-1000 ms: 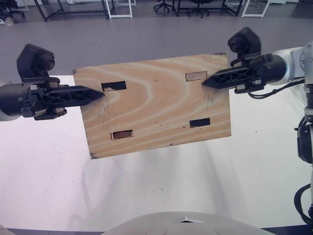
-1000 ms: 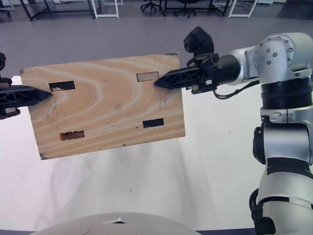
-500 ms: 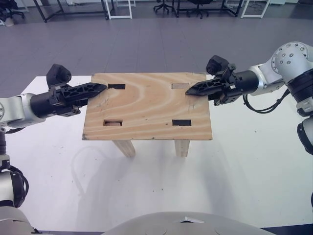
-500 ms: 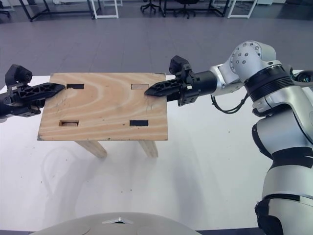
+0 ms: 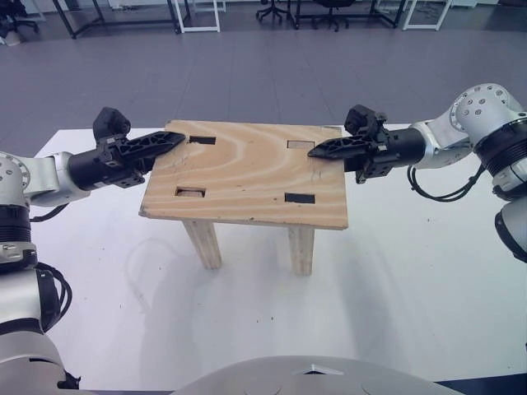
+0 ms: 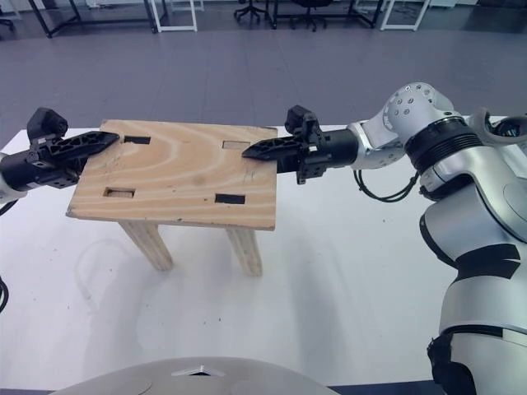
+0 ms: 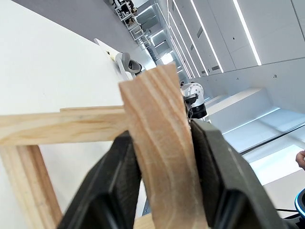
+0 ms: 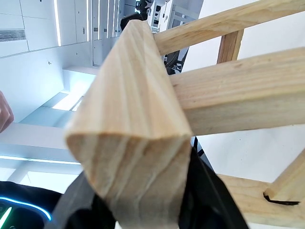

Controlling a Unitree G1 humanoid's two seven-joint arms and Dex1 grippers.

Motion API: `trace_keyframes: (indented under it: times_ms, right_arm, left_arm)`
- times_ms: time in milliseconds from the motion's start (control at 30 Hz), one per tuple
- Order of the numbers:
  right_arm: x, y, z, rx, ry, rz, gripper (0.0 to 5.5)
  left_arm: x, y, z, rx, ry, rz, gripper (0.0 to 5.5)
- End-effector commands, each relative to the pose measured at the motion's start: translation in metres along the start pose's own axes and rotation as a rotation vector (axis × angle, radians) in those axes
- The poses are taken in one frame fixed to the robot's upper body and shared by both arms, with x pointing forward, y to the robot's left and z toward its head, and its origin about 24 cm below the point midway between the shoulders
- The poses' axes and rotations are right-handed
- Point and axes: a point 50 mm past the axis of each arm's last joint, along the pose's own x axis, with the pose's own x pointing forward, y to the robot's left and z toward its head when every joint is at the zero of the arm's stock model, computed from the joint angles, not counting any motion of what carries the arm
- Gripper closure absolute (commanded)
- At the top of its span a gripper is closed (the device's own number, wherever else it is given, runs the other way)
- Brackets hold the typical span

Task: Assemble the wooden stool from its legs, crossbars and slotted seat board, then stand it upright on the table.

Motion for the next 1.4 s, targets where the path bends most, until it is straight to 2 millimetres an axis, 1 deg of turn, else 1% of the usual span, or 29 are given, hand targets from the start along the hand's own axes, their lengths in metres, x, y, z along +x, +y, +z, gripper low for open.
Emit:
trace_keyframes:
  times_ms: [33, 133, 167, 200, 300, 367, 433, 500, 633, 733, 800, 867, 933, 967, 1033, 1133, 1200, 1233, 1300, 1367, 1400]
  right_arm:
    - [0.002, -0.065, -0.023, 0.190, 0.061, -0.278, 4.14]
    - [0.004, -0.074, -0.023, 0.193, 0.041, -0.308, 4.14]
    - [0.005, -0.076, -0.022, 0.197, 0.032, -0.314, 3.75]
    - [0.005, -0.077, -0.021, 0.200, 0.020, -0.320, 3.58]
    - [0.004, -0.082, -0.017, 0.220, -0.024, -0.355, 3.01]
    - [0.003, -0.085, -0.014, 0.232, -0.051, -0.375, 2.54]
    - [0.000, -0.087, -0.014, 0.234, -0.075, -0.399, 2.07]
    - [-0.005, -0.087, -0.013, 0.221, -0.104, -0.418, 1.76]
    - [-0.012, -0.082, -0.006, 0.164, -0.176, -0.437, 0.90]
    - [-0.020, -0.072, 0.005, 0.095, -0.281, -0.445, 0.31]
    - [-0.024, -0.062, 0.015, 0.043, -0.353, -0.448, 0.29]
    - [-0.033, -0.050, 0.025, -0.043, -0.439, -0.500, 0.29]
    - [-0.039, -0.042, 0.030, -0.134, -0.496, -0.552, 0.29]
    - [-0.040, -0.038, 0.031, -0.175, -0.516, -0.558, 0.29]
    - [-0.039, -0.031, 0.030, -0.259, -0.543, -0.555, 0.29]
    - [-0.039, -0.032, 0.025, -0.374, -0.623, -0.579, 0.29]
    - [-0.039, -0.032, 0.025, -0.415, -0.702, -0.573, 0.29]
    - [-0.038, -0.033, 0.025, -0.412, -0.735, -0.561, 0.29]
    - [-0.035, -0.046, 0.019, -0.371, -0.742, -0.558, 0.19]
    - [-0.032, -0.056, 0.011, -0.346, -0.733, -0.572, 0.19]
    - [-0.033, -0.059, 0.010, -0.350, -0.746, -0.585, 0.19]
  left_arm:
    - [-0.017, 0.064, -0.032, 0.058, 0.083, 0.462, 4.02]
    - [-0.022, 0.073, -0.036, 0.065, 0.079, 0.508, 4.02]
    - [-0.023, 0.075, -0.035, 0.068, 0.072, 0.523, 4.01]
    - [-0.023, 0.077, -0.034, 0.069, 0.065, 0.531, 3.64]
    - [-0.024, 0.081, -0.031, 0.072, 0.046, 0.546, 3.11]
    - [-0.027, 0.084, -0.029, 0.076, 0.034, 0.555, 2.55]
    - [-0.029, 0.086, -0.026, 0.085, 0.020, 0.562, 2.11]
    - [-0.035, 0.087, -0.024, 0.095, 0.006, 0.573, 1.83]
    - [-0.052, 0.088, -0.022, 0.112, -0.040, 0.612, 1.08]
    - [-0.062, 0.079, -0.011, 0.164, -0.109, 0.606, 0.50]
    - [-0.067, 0.069, -0.001, 0.226, -0.153, 0.600, 0.11]
    - [-0.068, 0.046, 0.015, 0.362, -0.187, 0.589, 0.11]
    - [-0.068, 0.029, 0.023, 0.501, -0.199, 0.634, 0.11]
    - [-0.064, 0.021, 0.025, 0.561, -0.214, 0.641, 0.11]
    - [-0.050, 0.006, 0.029, 0.701, -0.242, 0.649, 0.11]
    - [-0.019, -0.019, 0.040, 0.933, -0.355, 0.689, 0.11]
    - [0.001, -0.035, 0.043, 1.038, -0.419, 0.672, 0.11]
    - [0.010, -0.039, 0.041, 1.071, -0.431, 0.661, 0.11]
    - [0.023, -0.038, 0.035, 1.098, -0.415, 0.640, 0.10]
    - [0.029, -0.036, 0.030, 1.098, -0.403, 0.635, 0.10]
    - [0.030, -0.036, 0.030, 1.106, -0.401, 0.636, 0.10]
